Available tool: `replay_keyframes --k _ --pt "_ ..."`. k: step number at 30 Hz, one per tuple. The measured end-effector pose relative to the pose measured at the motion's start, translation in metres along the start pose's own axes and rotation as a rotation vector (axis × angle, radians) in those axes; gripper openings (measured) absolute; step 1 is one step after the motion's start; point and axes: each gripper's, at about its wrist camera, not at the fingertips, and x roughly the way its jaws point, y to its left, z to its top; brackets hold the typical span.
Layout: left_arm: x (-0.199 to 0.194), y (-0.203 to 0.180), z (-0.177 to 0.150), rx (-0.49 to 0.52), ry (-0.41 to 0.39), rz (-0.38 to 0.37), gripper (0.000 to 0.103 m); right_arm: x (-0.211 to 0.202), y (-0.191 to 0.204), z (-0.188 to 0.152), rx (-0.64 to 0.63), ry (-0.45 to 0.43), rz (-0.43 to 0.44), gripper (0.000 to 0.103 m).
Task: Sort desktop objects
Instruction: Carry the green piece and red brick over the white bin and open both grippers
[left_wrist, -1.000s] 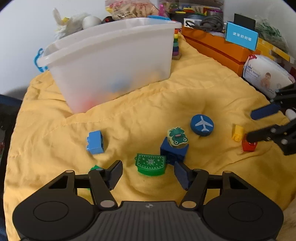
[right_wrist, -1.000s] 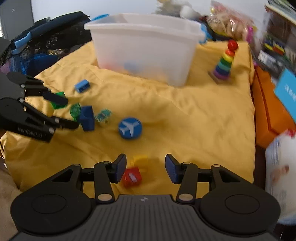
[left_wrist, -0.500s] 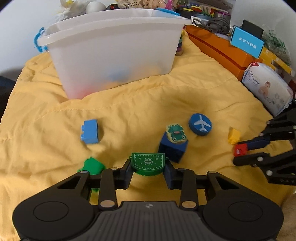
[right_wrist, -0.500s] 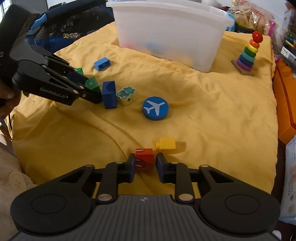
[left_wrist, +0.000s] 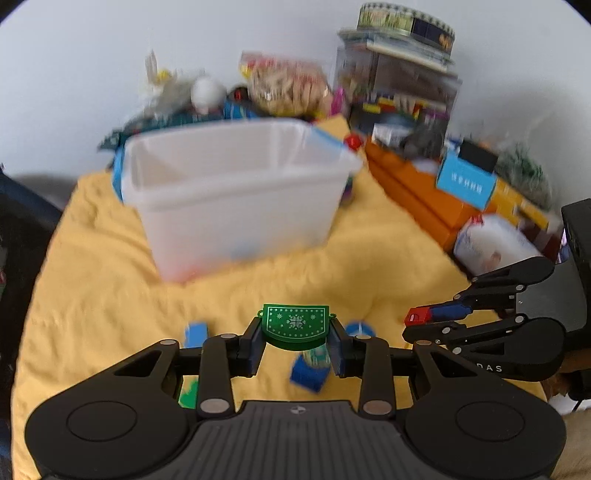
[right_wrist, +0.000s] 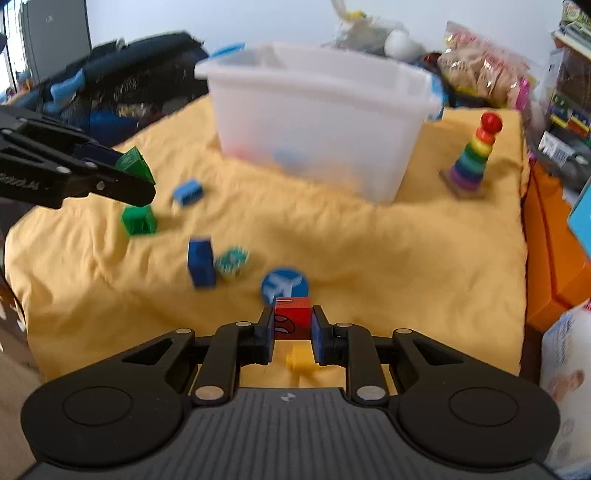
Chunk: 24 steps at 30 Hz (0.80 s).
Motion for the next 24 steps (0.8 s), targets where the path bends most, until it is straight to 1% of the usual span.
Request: replay_keyframes --k 3,9,13,16,18,22,24 --pt "-0.005 -0.001 0.012 0.001 -0.032 0.007 0.039 -0.008 -0.004 0.013 -0.003 -0.053 -0.014 0.022" --pt "-0.004 0.001 0.023 0.0 -0.063 0.019 0.039 -0.021 -0.007 0.033 -0.01 -0.136 -0.032 0.022" --pt "-0.002 0.003 0.033 0.012 -0.078 0.03 0.039 -0.016 -0.006 0.043 -0.02 -0.141 -0.036 0.022" --pt "-0.005 0.006 0.048 0.048 -0.122 0.054 0.039 -0.016 -0.009 0.058 -0.031 -0.165 -0.041 0.022" --pt "-0.004 0.011 0.065 0.058 -0.152 0.073 0.039 -0.017 -0.014 0.075 -0.042 -0.201 -0.054 0.022" --pt "0.003 0.02 0.105 0.092 -0.214 0.119 0.039 -0.024 -0.022 0.122 -0.039 -0.32 -0.076 0.022" --pt "0.014 0.025 0.125 0.112 -0.237 0.158 0.039 -0.021 -0.025 0.144 -0.044 -0.362 -0.096 0.022"
